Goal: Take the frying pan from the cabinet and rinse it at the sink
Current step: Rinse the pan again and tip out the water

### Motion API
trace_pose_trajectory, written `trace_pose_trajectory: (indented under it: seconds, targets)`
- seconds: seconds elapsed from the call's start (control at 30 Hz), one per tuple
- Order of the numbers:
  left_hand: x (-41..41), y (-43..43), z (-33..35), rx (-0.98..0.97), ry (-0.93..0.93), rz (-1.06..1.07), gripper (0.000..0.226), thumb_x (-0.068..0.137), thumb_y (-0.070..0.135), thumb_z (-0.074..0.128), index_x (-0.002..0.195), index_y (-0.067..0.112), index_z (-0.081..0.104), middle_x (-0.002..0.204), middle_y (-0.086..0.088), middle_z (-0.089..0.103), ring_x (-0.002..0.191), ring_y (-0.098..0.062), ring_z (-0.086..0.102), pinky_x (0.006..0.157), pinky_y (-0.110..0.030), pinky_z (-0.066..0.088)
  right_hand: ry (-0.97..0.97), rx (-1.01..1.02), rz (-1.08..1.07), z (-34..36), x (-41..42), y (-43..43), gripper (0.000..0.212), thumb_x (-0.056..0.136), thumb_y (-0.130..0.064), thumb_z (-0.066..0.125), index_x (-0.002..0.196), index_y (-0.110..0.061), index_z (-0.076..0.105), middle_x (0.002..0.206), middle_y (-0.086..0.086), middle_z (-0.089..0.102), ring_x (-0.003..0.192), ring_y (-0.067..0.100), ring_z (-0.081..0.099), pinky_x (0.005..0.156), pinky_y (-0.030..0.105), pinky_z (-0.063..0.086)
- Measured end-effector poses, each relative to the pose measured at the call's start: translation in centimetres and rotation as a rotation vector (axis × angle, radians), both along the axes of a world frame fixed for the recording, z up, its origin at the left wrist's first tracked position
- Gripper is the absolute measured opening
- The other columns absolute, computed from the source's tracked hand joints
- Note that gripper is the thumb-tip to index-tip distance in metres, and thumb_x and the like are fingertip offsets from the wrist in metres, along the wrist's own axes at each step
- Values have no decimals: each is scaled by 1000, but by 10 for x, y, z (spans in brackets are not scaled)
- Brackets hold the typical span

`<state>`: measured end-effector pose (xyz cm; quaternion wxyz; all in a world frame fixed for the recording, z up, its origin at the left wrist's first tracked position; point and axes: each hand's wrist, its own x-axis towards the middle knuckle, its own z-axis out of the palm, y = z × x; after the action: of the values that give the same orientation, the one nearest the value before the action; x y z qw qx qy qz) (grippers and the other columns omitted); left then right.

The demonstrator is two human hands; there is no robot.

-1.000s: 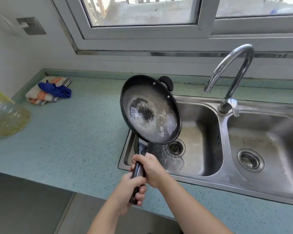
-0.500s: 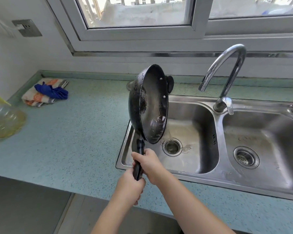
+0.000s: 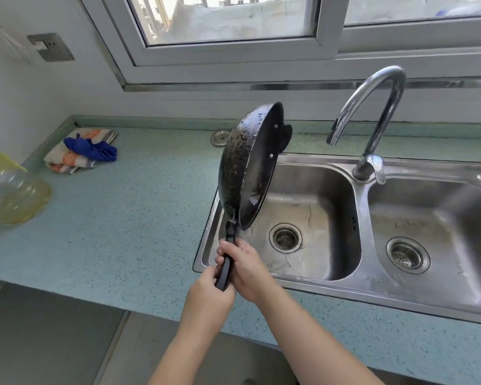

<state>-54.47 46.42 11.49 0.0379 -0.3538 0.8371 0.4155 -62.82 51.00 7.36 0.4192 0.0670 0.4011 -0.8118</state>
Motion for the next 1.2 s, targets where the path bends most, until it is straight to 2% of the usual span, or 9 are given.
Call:
trace_pose_trajectory:
  seconds: [0.1, 0.17, 0.33, 0.47, 0.73, 1.2]
  targets:
    - [2, 3, -3, -33, 16, -6, 7, 85, 16, 57, 81, 22, 54, 59, 5, 55, 53, -18, 51, 48, -27, 36, -52, -64, 0, 1, 1, 4, 8, 94, -4, 44, 88, -9, 44, 65, 1, 46, 50, 8, 48, 50, 23, 41]
    - [2, 4, -4, -80, 8, -14, 3, 85, 19, 57, 86, 20, 54, 62, 3, 56, 59, -23, 52, 51, -30, 37, -78, -106, -7, 2, 1, 6, 5, 95, -4, 43, 92, -8, 46, 63, 0, 48, 49, 8, 48, 50, 23, 40]
    - [1, 1, 1, -222, -37, -76, 7, 87, 24, 53, 90, 22, 47, 69, -2, 58, 69, -28, 56, 58, -31, 39, -146, -203, -18, 6, 0, 5, 8, 96, -5, 40, 100, -6, 47, 59, -1, 48, 47, 8, 47, 48, 20, 41]
    - [1, 1, 4, -285, -30, -76, 15, 88, 26, 53, 101, 18, 52, 72, -3, 58, 69, -26, 51, 58, -30, 36, -164, -253, -16, 9, -2, 4, 11, 96, -7, 38, 102, -5, 47, 57, -3, 48, 47, 8, 46, 52, 21, 40]
    - [1, 4, 5, -226, -11, -55, 10, 87, 23, 55, 88, 24, 45, 64, 3, 53, 66, -26, 51, 50, -29, 34, -154, -234, -12, 6, -2, 5, 11, 96, -7, 38, 102, -5, 46, 55, -4, 50, 47, 8, 47, 51, 20, 40]
    - [0, 9, 3, -192, -5, -45, 10, 86, 22, 55, 86, 23, 45, 63, 5, 51, 65, -24, 52, 47, -25, 34, -146, -212, -10, -1, -3, 9, 9, 95, -7, 41, 100, -5, 48, 57, -3, 52, 47, 8, 49, 54, 22, 39]
